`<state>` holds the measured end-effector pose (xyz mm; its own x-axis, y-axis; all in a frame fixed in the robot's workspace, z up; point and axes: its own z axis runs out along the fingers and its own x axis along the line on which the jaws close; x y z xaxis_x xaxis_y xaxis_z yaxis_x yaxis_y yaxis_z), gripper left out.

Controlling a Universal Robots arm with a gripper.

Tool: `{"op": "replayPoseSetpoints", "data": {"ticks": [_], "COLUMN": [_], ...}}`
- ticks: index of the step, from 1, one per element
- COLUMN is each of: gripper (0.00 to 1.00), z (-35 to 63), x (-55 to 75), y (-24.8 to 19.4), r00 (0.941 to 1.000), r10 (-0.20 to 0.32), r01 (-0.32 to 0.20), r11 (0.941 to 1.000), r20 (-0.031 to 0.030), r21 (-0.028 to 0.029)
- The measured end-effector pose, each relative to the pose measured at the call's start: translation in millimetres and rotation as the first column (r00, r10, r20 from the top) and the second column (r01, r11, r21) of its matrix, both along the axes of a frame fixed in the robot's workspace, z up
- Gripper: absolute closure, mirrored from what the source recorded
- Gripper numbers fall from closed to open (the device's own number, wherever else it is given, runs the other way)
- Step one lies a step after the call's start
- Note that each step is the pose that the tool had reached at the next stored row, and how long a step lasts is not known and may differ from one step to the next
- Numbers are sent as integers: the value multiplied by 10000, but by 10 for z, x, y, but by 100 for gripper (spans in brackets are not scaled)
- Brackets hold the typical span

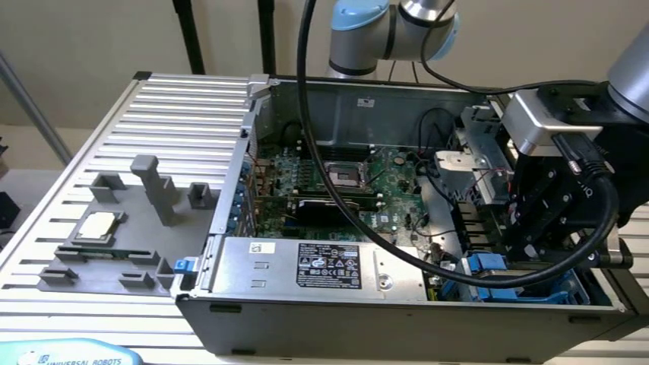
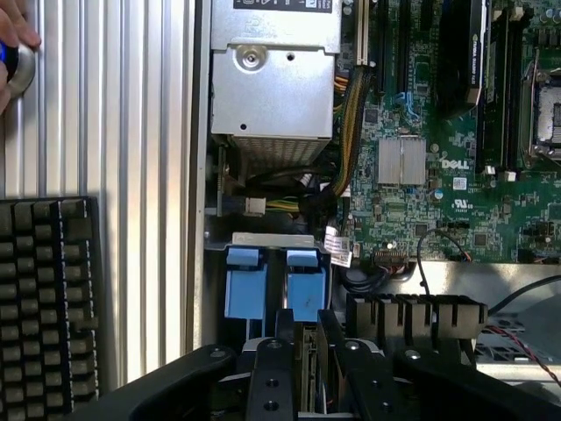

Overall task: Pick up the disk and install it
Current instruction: 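Insert the first disk wire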

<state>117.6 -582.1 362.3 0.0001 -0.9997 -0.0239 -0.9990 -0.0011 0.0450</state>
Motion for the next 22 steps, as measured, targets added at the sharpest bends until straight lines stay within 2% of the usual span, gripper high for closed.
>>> {"op": "replayPoseSetpoints", "data": {"ticks": [7, 13, 16, 18, 22], "gripper": [75, 75, 75, 75, 75], "z": [225, 377, 388, 376, 305], "x": [123, 353, 489, 575, 613], "y": [7, 13, 13, 15, 35], "r00": [10000, 10000, 10000, 10000, 10000], "r10": [0, 0, 0, 0, -1], "r01": [0, 0, 0, 0, 2], "r11": [10000, 10000, 10000, 10000, 10000], "r20": [-16, -37, -42, -49, -49], "r21": [7, 21, 57, 62, 60]}}
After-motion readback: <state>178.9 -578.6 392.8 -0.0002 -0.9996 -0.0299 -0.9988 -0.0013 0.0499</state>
